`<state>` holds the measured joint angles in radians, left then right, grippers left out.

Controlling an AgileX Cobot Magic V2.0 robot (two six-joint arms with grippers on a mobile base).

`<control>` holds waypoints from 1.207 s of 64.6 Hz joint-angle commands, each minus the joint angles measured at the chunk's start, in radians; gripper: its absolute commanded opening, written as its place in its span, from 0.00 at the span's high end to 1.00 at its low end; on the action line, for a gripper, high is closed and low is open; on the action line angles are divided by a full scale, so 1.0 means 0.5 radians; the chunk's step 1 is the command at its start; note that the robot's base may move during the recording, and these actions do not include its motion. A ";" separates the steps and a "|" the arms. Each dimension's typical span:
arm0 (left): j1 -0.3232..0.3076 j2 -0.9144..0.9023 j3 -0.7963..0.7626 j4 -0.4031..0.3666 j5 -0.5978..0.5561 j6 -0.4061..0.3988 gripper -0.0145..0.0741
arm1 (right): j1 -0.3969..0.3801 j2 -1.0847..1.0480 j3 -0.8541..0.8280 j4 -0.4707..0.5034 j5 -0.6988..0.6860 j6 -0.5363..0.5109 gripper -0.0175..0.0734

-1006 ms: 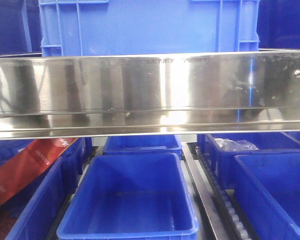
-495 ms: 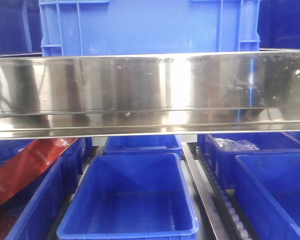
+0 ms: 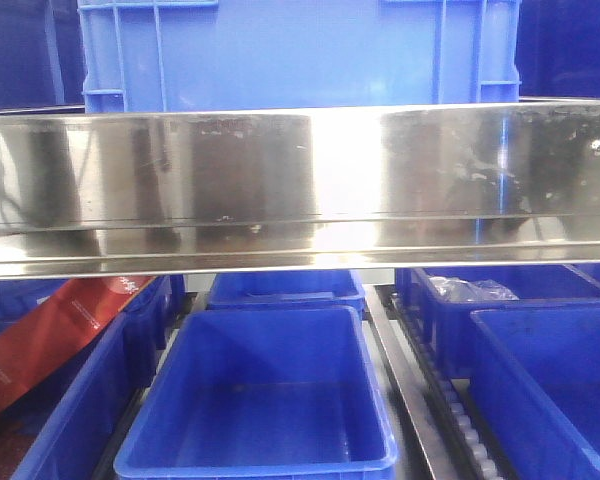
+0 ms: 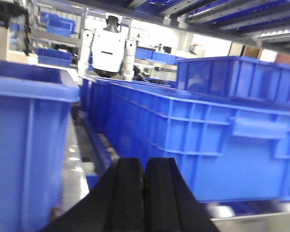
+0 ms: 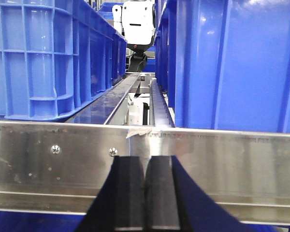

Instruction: Place valve from conveyor to right shelf box

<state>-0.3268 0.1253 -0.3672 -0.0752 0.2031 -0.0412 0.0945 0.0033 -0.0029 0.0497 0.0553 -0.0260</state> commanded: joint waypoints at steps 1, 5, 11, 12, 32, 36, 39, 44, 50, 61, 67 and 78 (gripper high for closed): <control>0.010 -0.006 -0.004 0.181 0.011 -0.009 0.96 | -0.012 -0.007 0.006 -0.017 -0.037 -0.004 0.99; 0.031 -0.006 -0.003 0.229 0.060 -0.009 0.96 | -0.012 -0.007 0.006 -0.017 -0.037 -0.004 0.99; 0.115 -0.006 0.006 0.266 0.135 -0.009 0.96 | -0.012 -0.007 0.006 -0.017 -0.037 -0.004 0.99; 0.143 -0.006 0.014 0.263 0.135 -0.009 0.96 | -0.012 -0.007 0.006 -0.017 -0.037 -0.004 0.99; 0.596 -0.006 0.402 0.263 -0.449 -0.009 0.96 | -0.012 -0.007 0.006 -0.017 -0.037 -0.004 0.99; 0.620 -0.006 0.488 0.263 -0.549 -0.012 0.96 | -0.012 -0.007 0.006 -0.017 -0.037 -0.004 0.99; 0.620 -0.006 0.553 0.263 -0.661 -0.031 0.96 | -0.012 -0.007 0.006 -0.017 -0.037 -0.004 0.99; 0.611 -0.015 0.687 0.270 -0.832 -0.097 0.96 | -0.012 -0.007 0.006 -0.017 -0.037 -0.004 0.99; 0.594 -0.049 0.734 0.310 -0.912 -0.183 0.96 | -0.012 -0.007 0.006 -0.017 -0.037 -0.004 0.99; 0.547 -0.132 0.734 0.330 -0.668 -0.188 0.96 | -0.012 -0.007 0.006 -0.017 -0.037 -0.004 0.99; 0.542 -0.243 0.734 0.283 -0.543 -0.188 0.96 | -0.012 -0.007 0.006 -0.017 -0.037 -0.004 0.99; 0.519 -0.251 0.734 0.283 -0.338 -0.188 0.96 | -0.012 -0.007 0.006 -0.017 -0.037 -0.004 0.99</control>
<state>-0.0521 0.0070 0.0020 0.0734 0.0000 -0.1281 0.0945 0.0033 -0.0029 0.0480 0.0549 -0.0260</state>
